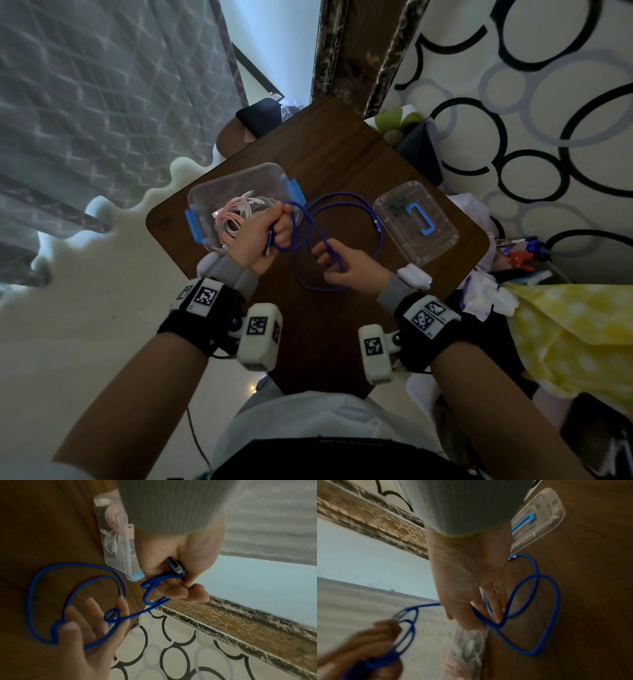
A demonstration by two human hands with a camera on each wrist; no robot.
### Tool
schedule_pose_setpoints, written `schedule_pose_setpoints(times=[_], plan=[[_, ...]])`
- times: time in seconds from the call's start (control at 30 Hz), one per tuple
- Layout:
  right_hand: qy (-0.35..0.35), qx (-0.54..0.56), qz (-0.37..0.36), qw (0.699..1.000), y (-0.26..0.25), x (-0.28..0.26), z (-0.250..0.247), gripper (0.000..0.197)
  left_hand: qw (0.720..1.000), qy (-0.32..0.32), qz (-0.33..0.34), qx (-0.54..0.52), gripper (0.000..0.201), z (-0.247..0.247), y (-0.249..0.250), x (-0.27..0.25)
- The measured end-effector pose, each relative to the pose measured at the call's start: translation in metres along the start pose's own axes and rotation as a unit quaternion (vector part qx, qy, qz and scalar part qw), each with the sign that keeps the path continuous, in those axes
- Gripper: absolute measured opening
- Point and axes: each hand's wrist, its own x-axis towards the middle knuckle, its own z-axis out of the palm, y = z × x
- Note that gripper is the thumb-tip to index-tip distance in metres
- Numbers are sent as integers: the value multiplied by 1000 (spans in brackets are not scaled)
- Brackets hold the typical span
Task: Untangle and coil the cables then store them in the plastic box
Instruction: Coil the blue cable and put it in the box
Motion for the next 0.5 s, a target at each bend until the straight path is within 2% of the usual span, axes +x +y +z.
schedule_pose_setpoints(times=[0.07, 0.1, 0.13, 0.23, 0.3, 0.33, 0.37, 0.4, 0.43, 0.5], plan=[[3, -9, 27, 1000, 8, 1, 6, 75, 1000, 9, 8, -9, 30, 10, -3, 4], [27, 28, 36, 999, 12, 1, 10, 80, 1000, 12, 11, -7, 30, 12, -6, 6], [59, 86, 39, 994, 14, 0, 14, 76, 1000, 14, 12, -5, 30, 13, -8, 7], [186, 218, 16, 958, 18, -5, 12, 39, 999, 41, 16, -11, 32, 6, -12, 10], [291, 172, 18, 941, 18, -6, 5, 23, 998, 52, 17, -17, 32, -3, -11, 10], [327, 109, 25, 938, 18, -6, 1, 19, 999, 48, 16, -16, 32, -6, -9, 8], [333, 28, 40, 942, 18, -5, -4, 21, 999, 39, 16, -11, 32, -9, -6, 6], [298, -63, 69, 950, 18, -3, -8, 27, 1000, 26, 17, -5, 31, -11, -2, 3], [227, -151, 117, 955, 16, -2, -11, 35, 1000, 8, 17, 6, 31, -11, 2, 0], [66, -278, 200, 937, 11, 3, -16, 46, 999, -34, 12, 39, 31, -8, 8, -3]])
